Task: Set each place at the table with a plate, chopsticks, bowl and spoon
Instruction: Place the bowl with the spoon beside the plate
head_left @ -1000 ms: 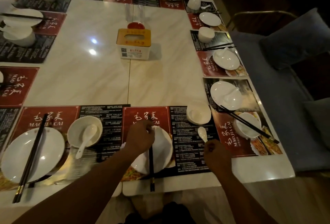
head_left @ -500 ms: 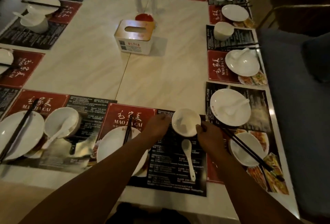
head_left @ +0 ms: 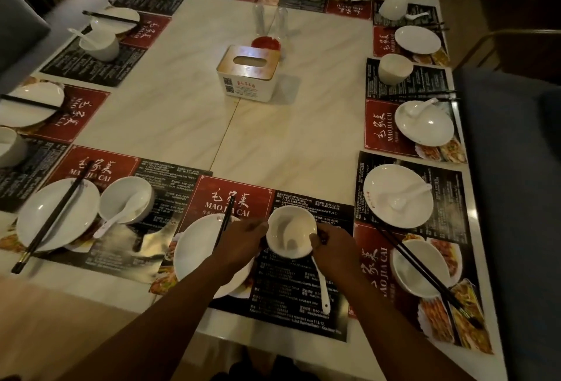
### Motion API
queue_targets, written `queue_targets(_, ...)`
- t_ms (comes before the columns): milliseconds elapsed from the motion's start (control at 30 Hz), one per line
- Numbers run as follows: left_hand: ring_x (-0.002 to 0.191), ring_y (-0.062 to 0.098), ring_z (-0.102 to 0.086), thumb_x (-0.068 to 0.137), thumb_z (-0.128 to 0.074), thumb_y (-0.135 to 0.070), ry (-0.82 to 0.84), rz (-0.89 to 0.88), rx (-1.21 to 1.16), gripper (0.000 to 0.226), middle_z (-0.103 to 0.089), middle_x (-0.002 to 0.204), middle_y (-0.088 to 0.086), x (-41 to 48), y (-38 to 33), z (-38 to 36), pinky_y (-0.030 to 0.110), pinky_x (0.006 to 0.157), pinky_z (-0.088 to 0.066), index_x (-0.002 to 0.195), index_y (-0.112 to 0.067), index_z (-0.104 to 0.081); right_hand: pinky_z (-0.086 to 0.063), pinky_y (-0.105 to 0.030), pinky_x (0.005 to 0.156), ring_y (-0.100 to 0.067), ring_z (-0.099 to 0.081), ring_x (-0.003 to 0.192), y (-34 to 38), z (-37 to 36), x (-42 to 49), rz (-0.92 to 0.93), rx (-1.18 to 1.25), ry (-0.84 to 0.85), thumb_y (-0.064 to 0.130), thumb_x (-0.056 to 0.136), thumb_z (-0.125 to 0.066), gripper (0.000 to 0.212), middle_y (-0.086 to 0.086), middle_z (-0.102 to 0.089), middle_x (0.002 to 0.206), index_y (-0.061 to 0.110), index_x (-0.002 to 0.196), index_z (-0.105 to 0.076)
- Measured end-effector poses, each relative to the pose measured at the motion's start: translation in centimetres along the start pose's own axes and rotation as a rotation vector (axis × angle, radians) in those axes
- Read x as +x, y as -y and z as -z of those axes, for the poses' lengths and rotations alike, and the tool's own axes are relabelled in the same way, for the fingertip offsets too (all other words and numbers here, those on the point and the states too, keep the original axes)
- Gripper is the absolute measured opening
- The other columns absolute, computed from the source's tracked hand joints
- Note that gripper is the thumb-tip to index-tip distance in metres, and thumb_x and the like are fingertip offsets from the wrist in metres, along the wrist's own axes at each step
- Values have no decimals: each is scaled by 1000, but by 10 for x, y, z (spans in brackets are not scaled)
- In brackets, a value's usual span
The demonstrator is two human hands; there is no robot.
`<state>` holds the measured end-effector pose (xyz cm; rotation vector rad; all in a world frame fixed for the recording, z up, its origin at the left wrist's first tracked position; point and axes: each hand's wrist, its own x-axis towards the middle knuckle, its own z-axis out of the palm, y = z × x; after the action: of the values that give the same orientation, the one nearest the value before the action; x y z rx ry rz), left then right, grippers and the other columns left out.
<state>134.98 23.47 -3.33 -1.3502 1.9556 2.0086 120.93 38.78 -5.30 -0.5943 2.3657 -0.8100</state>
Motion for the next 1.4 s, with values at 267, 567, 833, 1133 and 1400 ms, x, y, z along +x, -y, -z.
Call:
queue_targets(267,106,19,-67,102,-50,-14,73,41,-80,30,-73,109,-2,-11,10,0,39,96,-54,98,-33,-73,-49,-25,83,-9,-63,97,-14,-13,-23,-87,55,-51,24,94,-64,30,2,-71,115,21,124,-66)
queue_targets(567,110,20,-63,100,-48,-10,109,47,-47,33,-68,118,-1,-3,19,5,41,97,-54,108,-34,-69,-52,-28,82,-11,-66,95,-16,-20,-27,-110,44,-106,30,95,-62,23,5,-72,106,24,116,-68)
queue_targets(833,105,25,-66,96,-51,-6,123,58,-36,30,-69,114,7,5,20,7,49,95,-55,113,-26,-67,-54,-28,67,-10,-60,81,-45,-24,-51,-194,-249,-80,26,85,-69,17,6,-59,92,25,94,-55)
queue_targets(1133,97,22,-68,97,-59,-18,103,13,105,25,-64,110,2,12,19,5,44,83,-61,120,-28,-61,-51,-27,64,-10,-62,74,-46,-30,-55,-305,-152,-47,20,92,-65,7,5,-63,82,20,90,-59)
queue_targets(1400,102,20,-65,93,-60,-22,64,2,164,29,-65,115,0,17,17,8,46,91,-58,121,-29,-64,-51,-21,64,-6,-69,82,1,3,-55,-267,401,-143,19,89,-72,14,7,-71,92,23,102,-66)
